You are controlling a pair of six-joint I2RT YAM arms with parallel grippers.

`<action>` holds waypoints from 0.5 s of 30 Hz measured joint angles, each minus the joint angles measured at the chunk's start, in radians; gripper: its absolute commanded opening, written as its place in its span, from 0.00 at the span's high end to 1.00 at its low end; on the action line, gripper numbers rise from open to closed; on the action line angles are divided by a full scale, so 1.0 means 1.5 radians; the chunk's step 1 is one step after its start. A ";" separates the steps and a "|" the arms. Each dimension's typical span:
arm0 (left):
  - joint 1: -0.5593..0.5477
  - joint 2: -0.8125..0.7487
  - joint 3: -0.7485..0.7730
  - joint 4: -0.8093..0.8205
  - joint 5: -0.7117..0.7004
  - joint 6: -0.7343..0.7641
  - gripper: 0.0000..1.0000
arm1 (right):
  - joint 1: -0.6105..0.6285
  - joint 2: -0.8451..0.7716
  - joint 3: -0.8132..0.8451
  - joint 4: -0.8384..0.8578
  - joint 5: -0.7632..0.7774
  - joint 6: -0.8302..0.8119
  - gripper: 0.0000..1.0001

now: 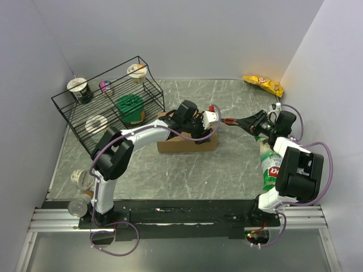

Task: Unpack the express box
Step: Cut the express box at the center of the board.

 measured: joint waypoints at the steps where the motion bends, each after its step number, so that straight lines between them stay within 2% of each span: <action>1: -0.001 0.002 0.002 0.000 -0.001 -0.002 0.38 | 0.000 -0.003 -0.001 -0.002 0.003 -0.001 1.00; 15: -0.003 0.018 0.023 0.000 -0.008 -0.028 0.39 | 0.000 -0.038 -0.009 -0.036 0.022 -0.035 1.00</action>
